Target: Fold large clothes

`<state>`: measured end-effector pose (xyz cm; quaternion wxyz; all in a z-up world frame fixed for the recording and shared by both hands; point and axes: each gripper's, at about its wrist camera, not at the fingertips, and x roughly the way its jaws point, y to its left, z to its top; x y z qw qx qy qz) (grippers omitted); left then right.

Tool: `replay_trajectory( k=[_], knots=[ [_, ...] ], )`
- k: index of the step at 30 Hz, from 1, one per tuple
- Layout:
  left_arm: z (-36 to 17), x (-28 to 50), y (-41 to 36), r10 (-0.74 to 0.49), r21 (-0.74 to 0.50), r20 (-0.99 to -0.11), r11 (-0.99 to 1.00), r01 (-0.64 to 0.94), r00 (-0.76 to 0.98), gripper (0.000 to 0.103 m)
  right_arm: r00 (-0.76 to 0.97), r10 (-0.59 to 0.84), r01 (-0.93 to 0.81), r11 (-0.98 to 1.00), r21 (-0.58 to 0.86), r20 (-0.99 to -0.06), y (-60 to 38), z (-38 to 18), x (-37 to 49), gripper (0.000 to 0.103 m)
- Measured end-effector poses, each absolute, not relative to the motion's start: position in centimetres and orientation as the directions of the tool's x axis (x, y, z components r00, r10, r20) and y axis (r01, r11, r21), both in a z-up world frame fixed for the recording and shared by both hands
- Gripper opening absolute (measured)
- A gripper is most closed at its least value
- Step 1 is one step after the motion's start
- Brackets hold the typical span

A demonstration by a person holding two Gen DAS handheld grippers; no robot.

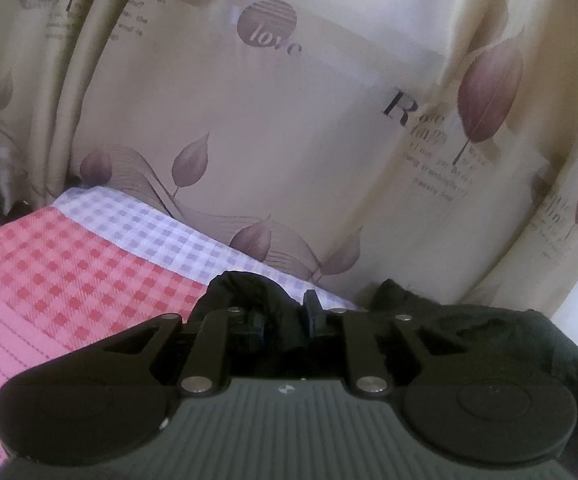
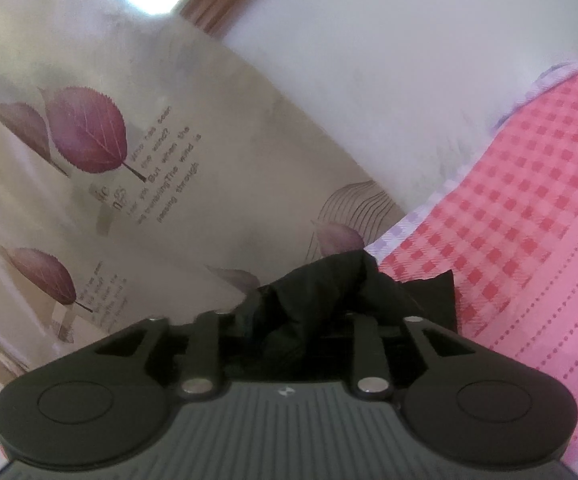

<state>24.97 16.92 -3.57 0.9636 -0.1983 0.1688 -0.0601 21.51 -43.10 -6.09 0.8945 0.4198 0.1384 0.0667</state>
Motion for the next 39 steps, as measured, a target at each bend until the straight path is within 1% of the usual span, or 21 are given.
replay_trajectory(
  k=[1, 2, 3, 5, 7, 8, 9, 10, 11, 12, 13, 16, 18, 20, 22, 23, 25, 29, 32, 35, 39],
  knots=[
    [-3.7, 25.1, 16.9, -0.184, -0.401, -0.305, 0.915, 0.049, 0.934, 0.028, 0.953, 0.233, -0.002, 0.644, 0.765, -0.193, -43.1, -6.1, 21.7, 0.047],
    [-3.8, 25.2, 16.8, -0.184, -0.398, -0.308, 0.916, 0.050, 0.933, 0.029, 0.955, 0.227, -0.001, 0.647, 0.762, -0.192, -43.1, -6.1, 21.7, 0.064],
    [-3.9, 25.4, 16.7, -0.183, -0.392, -0.312, 0.919, 0.049, 0.932, 0.033, 0.958, 0.220, -0.004, 0.649, 0.761, -0.183, -43.1, -6.1, 21.7, 0.085],
    [-4.0, 25.5, 16.4, -0.186, -0.387, -0.319, 0.921, 0.051, 0.929, 0.042, 0.973, 0.164, 0.017, 0.660, 0.751, -0.165, -43.2, -5.8, 21.1, 0.098],
    [-4.0, 25.4, 16.2, -0.190, -0.392, -0.310, 0.918, 0.057, 0.932, 0.060, 0.983, 0.124, 0.021, 0.650, 0.760, -0.133, -43.7, -5.8, 20.4, 0.098],
    [-4.0, 25.2, 16.0, -0.184, -0.392, -0.295, 0.918, 0.057, 0.937, 0.067, 0.984, 0.120, 0.024, 0.636, 0.771, -0.129, -44.1, -5.9, 20.2, 0.098],
    [-3.9, 24.9, 15.8, -0.167, -0.385, -0.280, 0.921, 0.048, 0.946, 0.088, 0.984, 0.120, 0.027, 0.624, 0.781, -0.130, -44.4, -6.0, 19.9, 0.098],
    [-3.6, 24.4, 15.4, -0.121, -0.365, -0.258, 0.931, 0.019, 0.958, 0.100, 0.985, 0.126, 0.017, 0.621, 0.784, -0.121, -44.5, -5.9, 19.6, 0.098],
    [-3.4, 23.8, 15.1, -0.074, -0.343, -0.223, 0.939, -0.007, 0.972, 0.103, 0.985, 0.132, 0.003, 0.631, 0.776, -0.111, -44.4, -5.7, 19.3, 0.098],
    [-3.2, 23.3, 14.8, -0.056, -0.322, -0.192, 0.947, -0.009, 0.980, 0.103, 0.985, 0.136, -0.006, 0.647, 0.762, -0.108, -44.2, -5.5, 19.0, 0.098],
    [-2.9, 23.2, 14.7, -0.073, -0.308, -0.181, 0.951, 0.014, 0.981, 0.103, 0.983, 0.145, -0.016, 0.672, 0.741, -0.110, -43.6, -5.2, 18.8, 0.098],
    [-2.5, 22.9, 14.3, -0.113, -0.311, -0.189, 0.949, 0.050, 0.975, 0.102, 0.974, 0.200, -0.081, 0.739, 0.669, -0.103, -41.8, -4.2, 18.5, 0.098],
    [-2.2, 22.6, 13.6, -0.169, -0.299, -0.174, 0.948, 0.112, 0.970, 0.099, 0.961, 0.246, -0.129, 0.800, 0.586, -0.125, -39.8, -3.3, 18.8, 0.097],
    [-1.8, 22.5, 12.4, -0.207, -0.268, -0.167, 0.950, 0.158, 0.964, 0.092, 0.945, 0.290, -0.189, 0.865, 0.465, -0.154, -37.1, -2.4, 19.3, 0.097],
    [-1.7, 22.9, 11.0, -0.275, -0.258, -0.165, 0.939, 0.228, 0.947, 0.076, 0.925, 0.330, -0.252, 0.903, 0.348, -0.187, -34.2, -1.7, 20.0, 0.092],
    [-1.8, 23.3, 10.2, -0.304, -0.251, -0.175, 0.933, 0.256, 0.936, 0.073, 0.915, 0.345, -0.276, 0.913, 0.299, -0.208, -32.9, -1.5, 20.5, 0.088],
    [-2.0, 24.2, 8.5, -0.344, -0.237, -0.195, 0.925, 0.296, 0.919, 0.063, 0.893, 0.365, -0.316, 0.925, 0.211, -0.262, -30.1, -1.2, 21.8, 0.086],
    [-2.8, 26.0, 5.3, -0.357, -0.120, -0.206, 0.933, 0.339, 0.911, 0.062, 0.853, 0.399, -0.382, 0.916, 0.119, -0.335, -26.3, -1.7, 24.6, 0.080],
    [-4.0, 28.8, 4.4, -0.305, -0.062, -0.255, 0.952, 0.299, 0.918, 0.062, 0.825, 0.361, -0.367, 0.927, 0.072, -0.435, -25.1, -2.8, 27.2, 0.065],
    [-5.7, 31.4, 5.3, -0.254, -0.088, -0.298, 0.967, 0.239, 0.920, 0.062, 0.818, 0.300, -0.315, 0.948, 0.054, -0.490, -26.2, -4.2, 29.3, 0.065],
    [-8.2, 34.1, 6.8, -0.238, -0.197, -0.346, 0.964, 0.178, 0.907, 0.062, 0.817, 0.224, -0.216, 0.973, 0.078, -0.532, -30.1, -6.2, 31.0, 0.064]
  ],
)
